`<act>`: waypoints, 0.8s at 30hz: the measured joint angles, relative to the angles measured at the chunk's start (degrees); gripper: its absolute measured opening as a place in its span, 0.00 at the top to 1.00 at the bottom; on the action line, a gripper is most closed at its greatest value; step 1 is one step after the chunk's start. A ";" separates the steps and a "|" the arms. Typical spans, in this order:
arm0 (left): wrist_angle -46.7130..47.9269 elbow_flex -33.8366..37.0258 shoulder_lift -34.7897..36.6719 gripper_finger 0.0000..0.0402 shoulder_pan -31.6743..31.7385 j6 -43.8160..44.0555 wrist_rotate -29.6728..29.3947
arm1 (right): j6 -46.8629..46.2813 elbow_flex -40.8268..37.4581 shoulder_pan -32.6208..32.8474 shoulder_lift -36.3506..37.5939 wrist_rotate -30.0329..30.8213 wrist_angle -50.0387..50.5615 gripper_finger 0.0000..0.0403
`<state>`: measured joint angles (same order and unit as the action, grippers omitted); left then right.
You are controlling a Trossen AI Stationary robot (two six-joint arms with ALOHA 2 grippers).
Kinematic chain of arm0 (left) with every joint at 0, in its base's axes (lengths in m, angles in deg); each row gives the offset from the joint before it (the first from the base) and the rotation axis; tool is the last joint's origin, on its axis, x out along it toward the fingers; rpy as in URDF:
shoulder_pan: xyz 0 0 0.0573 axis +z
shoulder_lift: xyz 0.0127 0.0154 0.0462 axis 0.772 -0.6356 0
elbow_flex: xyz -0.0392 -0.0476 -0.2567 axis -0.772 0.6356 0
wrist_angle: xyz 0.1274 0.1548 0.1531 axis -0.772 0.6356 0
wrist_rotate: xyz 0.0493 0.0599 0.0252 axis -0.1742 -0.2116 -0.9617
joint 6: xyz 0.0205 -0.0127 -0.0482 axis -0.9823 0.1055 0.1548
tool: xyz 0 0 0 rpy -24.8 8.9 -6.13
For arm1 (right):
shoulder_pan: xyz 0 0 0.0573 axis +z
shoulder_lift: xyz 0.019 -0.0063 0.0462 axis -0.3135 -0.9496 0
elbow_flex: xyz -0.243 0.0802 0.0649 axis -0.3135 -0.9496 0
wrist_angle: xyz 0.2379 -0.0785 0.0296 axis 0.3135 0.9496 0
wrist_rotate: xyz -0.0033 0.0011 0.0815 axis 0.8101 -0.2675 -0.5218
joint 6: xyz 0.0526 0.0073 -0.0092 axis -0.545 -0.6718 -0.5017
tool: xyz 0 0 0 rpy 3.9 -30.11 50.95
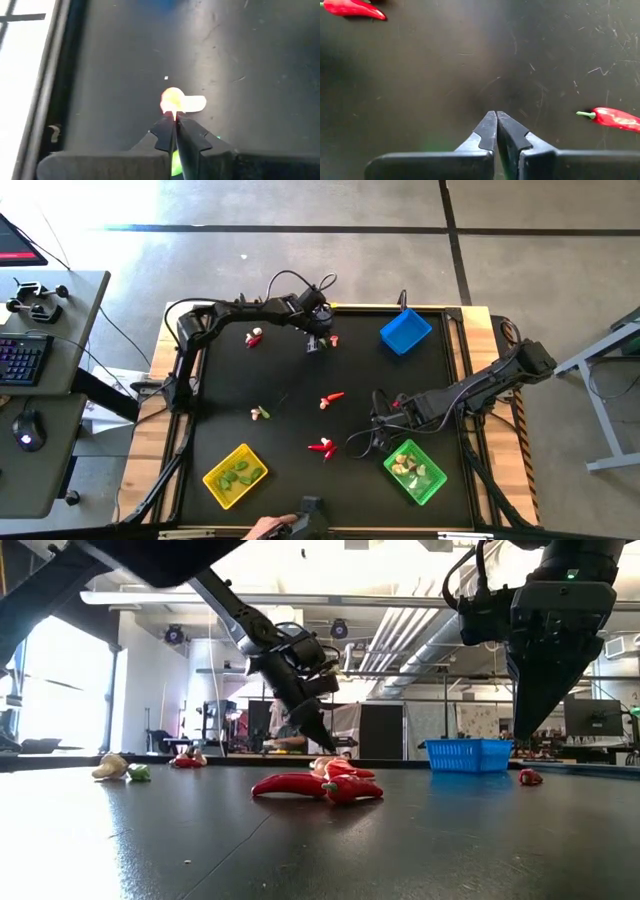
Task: Sort produce into baskets
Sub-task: Put the red mushroom into the green bin
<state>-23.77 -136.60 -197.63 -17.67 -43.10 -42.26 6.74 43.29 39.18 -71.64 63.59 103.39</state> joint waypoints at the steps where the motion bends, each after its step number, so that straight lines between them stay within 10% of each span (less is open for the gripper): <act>1: 0.37 -0.41 0.00 0.97 0.00 -0.72 -0.82 | -0.02 0.00 0.00 0.00 -0.19 0.00 1.00; 13: 1.76 -1.60 -1.86 0.64 2.31 -1.72 7.88 | 0.00 0.00 -0.02 0.00 -0.62 0.00 1.00; 24: -2.12 -1.58 -2.88 0.66 3.74 -0.21 12.96 | -0.43 0.02 -0.02 0.00 -0.62 -0.38 1.00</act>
<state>-25.89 -138.18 -200.51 -13.93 -43.31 -29.30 6.31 43.32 39.16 -71.64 62.98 103.02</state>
